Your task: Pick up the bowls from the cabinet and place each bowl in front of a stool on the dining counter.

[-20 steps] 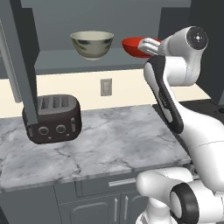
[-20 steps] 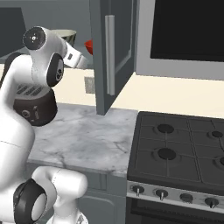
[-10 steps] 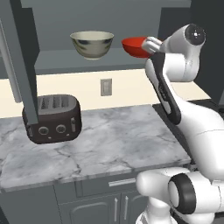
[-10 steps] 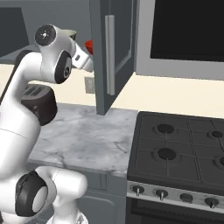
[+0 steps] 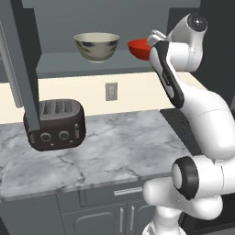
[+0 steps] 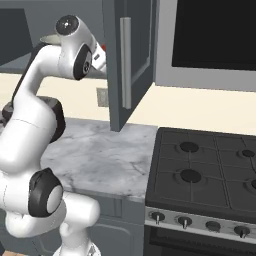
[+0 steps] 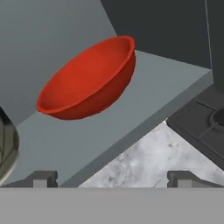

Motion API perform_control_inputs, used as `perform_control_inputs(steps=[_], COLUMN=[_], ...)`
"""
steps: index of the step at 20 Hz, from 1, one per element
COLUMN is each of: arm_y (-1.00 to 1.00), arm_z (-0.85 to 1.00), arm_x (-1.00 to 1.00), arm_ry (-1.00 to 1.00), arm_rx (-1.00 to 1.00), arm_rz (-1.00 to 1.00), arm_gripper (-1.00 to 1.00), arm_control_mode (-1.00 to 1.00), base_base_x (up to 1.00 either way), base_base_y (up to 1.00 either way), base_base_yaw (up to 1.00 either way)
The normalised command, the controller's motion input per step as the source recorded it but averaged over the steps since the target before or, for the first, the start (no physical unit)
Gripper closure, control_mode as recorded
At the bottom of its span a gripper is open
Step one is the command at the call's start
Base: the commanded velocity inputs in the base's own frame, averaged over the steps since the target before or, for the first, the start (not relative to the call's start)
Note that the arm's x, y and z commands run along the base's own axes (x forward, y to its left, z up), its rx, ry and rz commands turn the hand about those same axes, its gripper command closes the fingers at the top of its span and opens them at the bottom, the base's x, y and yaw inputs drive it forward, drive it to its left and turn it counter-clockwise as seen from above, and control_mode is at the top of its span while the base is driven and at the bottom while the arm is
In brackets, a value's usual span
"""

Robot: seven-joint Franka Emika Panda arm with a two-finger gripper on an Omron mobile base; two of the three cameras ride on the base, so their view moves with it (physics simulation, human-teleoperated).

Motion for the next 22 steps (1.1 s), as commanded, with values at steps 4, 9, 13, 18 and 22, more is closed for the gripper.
perform_control_inputs(steps=[4, 9, 13, 18, 22], arm_y=[-0.01, -0.02, -0.01, 0.00, -0.01], arm_z=[0.00, 0.00, 0.00, -0.08, -0.14], arm_x=[0.45, 0.49, 0.50, 0.45, 0.43], arm_ry=[0.00, 0.00, 0.00, 0.00, 0.00], arm_rx=[0.00, 0.00, 0.00, 0.00, 0.00], arm_rz=[0.00, 0.00, 0.00, 0.00, 0.00], arm_gripper=[-1.00, -1.00, -1.00, -1.00, -1.00], arm_control_mode=[-1.00, -1.00, -1.00, -1.00, -1.00], base_base_x=[0.00, 0.00, 0.00, 0.00, 0.00], base_base_y=[0.00, 0.00, 0.00, 0.00, 0.00], base_base_yaw=[0.00, 0.00, 0.00, 0.00, 0.00])
